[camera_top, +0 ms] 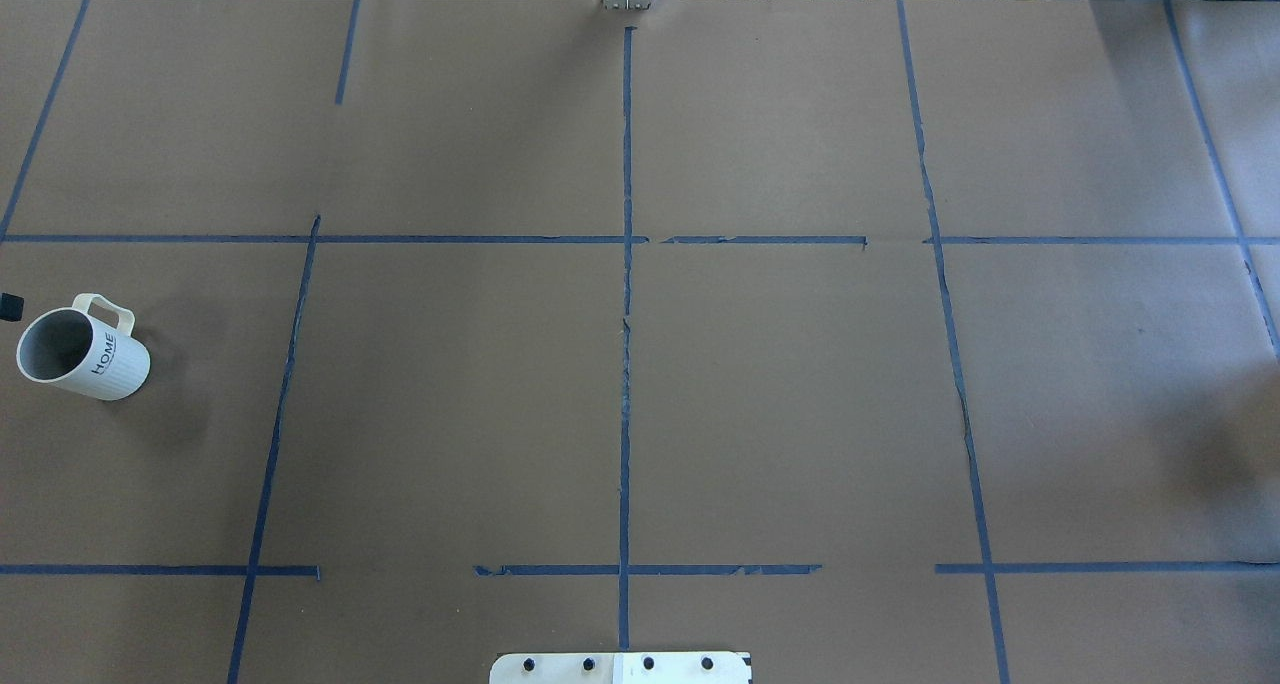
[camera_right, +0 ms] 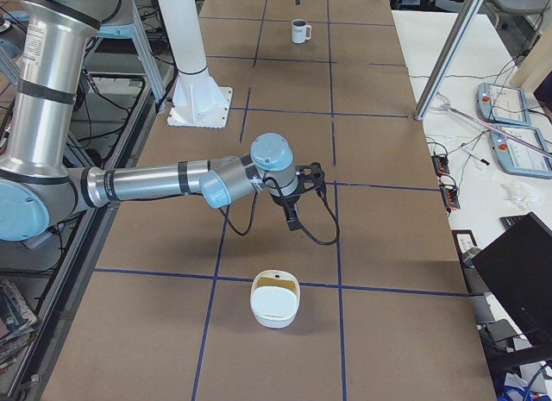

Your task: Left arm hands cup to right arm to dump lemon

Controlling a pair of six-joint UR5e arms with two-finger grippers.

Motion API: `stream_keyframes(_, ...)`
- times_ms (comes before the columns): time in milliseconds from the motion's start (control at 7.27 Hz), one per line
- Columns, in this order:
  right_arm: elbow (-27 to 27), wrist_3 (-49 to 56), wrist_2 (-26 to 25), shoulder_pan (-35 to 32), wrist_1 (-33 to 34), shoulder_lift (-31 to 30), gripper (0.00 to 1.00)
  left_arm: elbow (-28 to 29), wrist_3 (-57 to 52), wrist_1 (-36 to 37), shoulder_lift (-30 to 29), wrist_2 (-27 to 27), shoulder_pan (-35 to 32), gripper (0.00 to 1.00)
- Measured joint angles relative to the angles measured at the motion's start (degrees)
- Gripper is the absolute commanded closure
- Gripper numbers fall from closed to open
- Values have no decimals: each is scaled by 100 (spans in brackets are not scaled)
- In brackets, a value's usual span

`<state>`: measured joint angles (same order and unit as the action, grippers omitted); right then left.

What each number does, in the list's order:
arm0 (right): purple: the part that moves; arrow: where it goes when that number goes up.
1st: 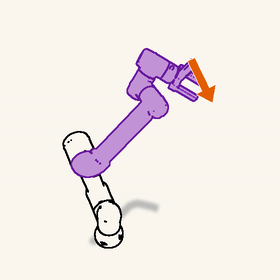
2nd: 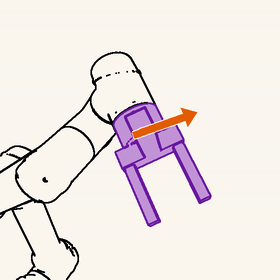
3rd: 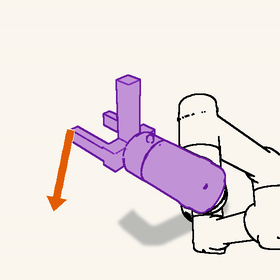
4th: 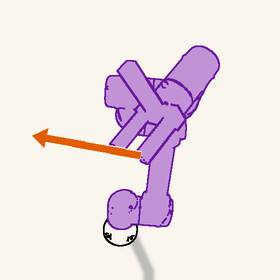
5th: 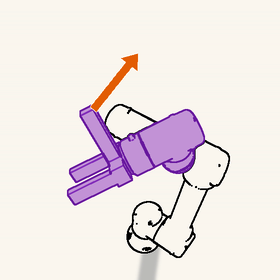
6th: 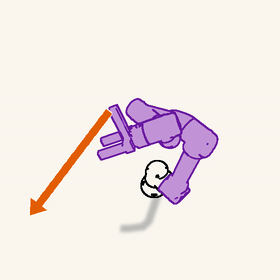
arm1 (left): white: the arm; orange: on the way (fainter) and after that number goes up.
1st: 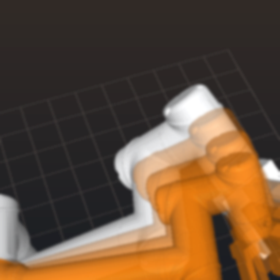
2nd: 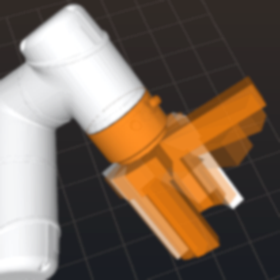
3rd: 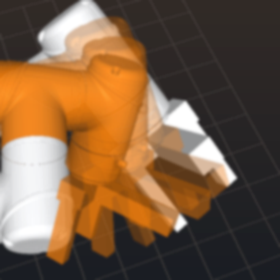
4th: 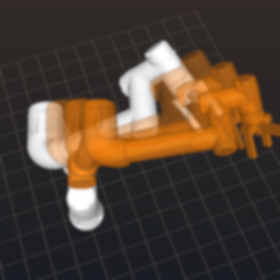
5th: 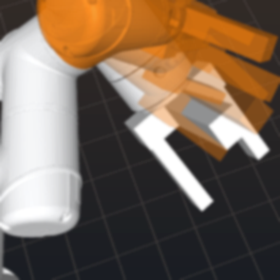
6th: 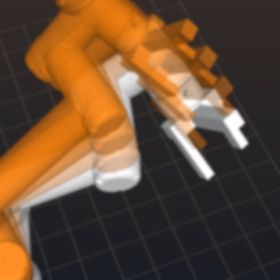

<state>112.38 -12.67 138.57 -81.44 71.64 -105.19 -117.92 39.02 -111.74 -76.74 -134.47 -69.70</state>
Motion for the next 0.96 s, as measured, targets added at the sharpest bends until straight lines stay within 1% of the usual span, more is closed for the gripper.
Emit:
stream_keyframes(275, -10, 354, 30, -25, 323, -77, 0, -17, -1856, 801, 78, -433, -890, 0)
stream_keyframes(550, -53, 843, 5, -80, 509, -391, 0, 119, -3474, 1742, 173, -505, -1461, 0)
stream_keyframes(688, -53, 1159, -1, -142, 698, -488, 0, 343, -4080, 2110, 150, -504, -1669, 0)
stream_keyframes(963, 42, 1934, 3, -493, 1414, -517, 0, 1058, -4640, 2342, 84, -519, -1859, 0)
